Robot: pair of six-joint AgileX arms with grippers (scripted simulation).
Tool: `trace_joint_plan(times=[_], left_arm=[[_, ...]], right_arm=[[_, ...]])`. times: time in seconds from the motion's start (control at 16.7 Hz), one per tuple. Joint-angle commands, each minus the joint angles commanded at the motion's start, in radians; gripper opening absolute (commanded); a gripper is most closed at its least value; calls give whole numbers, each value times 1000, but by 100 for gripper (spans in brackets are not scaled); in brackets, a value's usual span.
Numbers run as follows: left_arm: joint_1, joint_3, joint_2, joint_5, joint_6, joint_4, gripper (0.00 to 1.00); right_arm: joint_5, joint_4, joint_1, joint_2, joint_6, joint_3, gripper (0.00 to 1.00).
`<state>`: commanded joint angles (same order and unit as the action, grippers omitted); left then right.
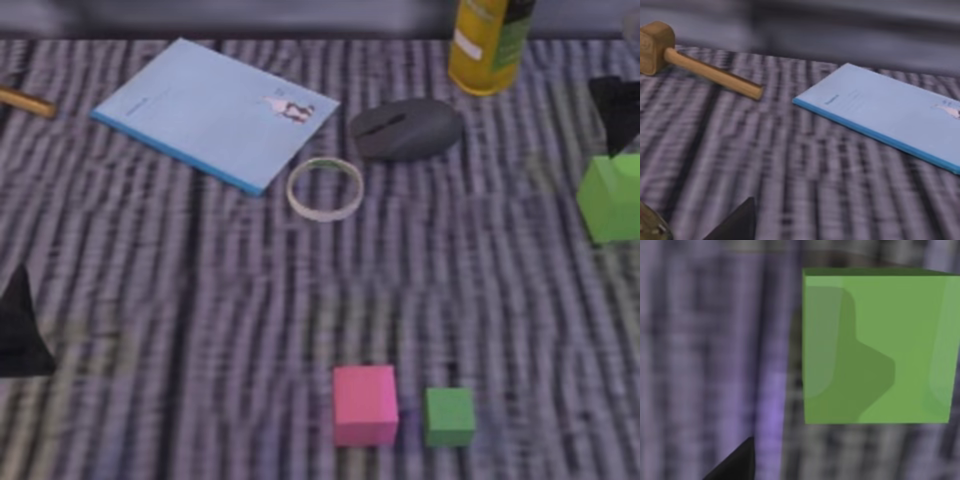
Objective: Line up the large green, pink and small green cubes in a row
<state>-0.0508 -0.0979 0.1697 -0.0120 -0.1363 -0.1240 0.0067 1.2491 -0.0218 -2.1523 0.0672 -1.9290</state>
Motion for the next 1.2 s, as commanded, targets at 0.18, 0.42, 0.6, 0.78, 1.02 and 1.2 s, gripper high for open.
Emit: trace_joint_plan(times=[0.18,0.42,0.6,0.78,1.02,1.2], left_arm=[[51,71,-116,8,95,86,100],[71,98,-170,12,136,124,100],[71,98,-170,12,136,124,100],[71,98,-170,12,136,124,100],[71,98,-170,12,136,124,100],[71,98,-170,12,136,124,100]], right_arm=[[-1,75,0,-138,3,-142,100],[-2,104,1,-190,4,-196,100],[-2,104,1,-190,4,-196,100],[-2,86,2,-191,5,-177,100],[-2,-60,0,-216,4,-61,100],[-2,-179,-1,-240,2,32,100]])
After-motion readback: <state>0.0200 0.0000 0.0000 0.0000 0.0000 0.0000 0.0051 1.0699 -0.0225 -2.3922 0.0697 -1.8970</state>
